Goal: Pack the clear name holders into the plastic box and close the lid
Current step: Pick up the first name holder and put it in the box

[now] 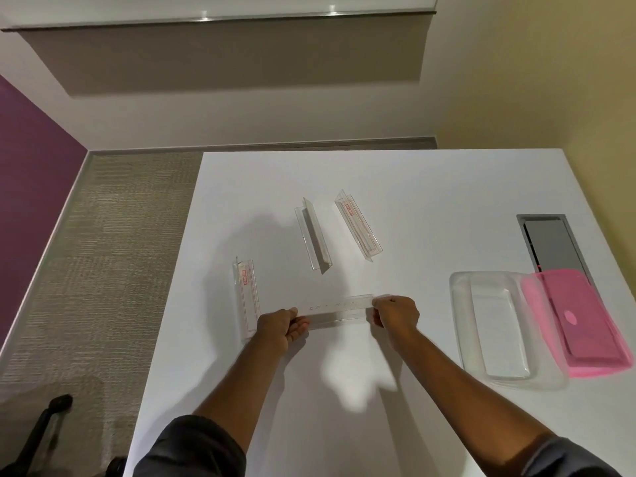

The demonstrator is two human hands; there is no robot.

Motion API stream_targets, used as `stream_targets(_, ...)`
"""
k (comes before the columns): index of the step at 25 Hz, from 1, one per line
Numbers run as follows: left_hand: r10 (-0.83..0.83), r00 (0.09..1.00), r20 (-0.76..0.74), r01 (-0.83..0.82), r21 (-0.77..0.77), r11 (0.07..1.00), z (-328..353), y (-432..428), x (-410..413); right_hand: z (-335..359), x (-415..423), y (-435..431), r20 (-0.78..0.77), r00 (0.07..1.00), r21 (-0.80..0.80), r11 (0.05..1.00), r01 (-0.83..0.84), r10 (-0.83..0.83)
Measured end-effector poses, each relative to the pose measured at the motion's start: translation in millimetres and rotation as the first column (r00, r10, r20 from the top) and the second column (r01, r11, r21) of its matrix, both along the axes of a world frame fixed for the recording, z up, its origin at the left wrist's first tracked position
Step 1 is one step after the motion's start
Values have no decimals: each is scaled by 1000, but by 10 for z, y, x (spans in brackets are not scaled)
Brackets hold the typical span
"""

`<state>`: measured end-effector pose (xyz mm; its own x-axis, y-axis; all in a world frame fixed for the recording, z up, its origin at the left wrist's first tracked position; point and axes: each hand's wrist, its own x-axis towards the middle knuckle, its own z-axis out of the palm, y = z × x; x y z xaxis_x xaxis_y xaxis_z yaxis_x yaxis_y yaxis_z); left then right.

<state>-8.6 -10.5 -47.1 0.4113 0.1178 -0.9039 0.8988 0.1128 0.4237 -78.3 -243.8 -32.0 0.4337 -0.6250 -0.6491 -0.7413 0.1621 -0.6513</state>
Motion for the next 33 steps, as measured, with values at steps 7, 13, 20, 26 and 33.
stream_targets(7, -6, 997, 73, 15, -118, 993, 157, -31, -171, 62, -261, -113, 40, 999, 20, 999, 36, -37)
stream_targets(13, -52, 985, 163, 73, -128, 989, 319, -122, -253, 100, -547, -330, 166, 985, 139, 990, 22, -45)
stream_targets(20, -231, 924, 306, 256, -43, 966, 459, -415, -318, 362, -829, -739, 201, 962, -4, 982, -189, 186)
stream_targets(26, -451, 785, 426, 477, 50, 878, 632, -884, -314, 696, -993, -1321, 191, 837, 10, 851, -525, 514)
stream_targets(33, -624, 611, 487, 645, 150, 749, 753, -1588, -384, 916, -1267, -1826, 178, 710, 91, 708, -701, 681)
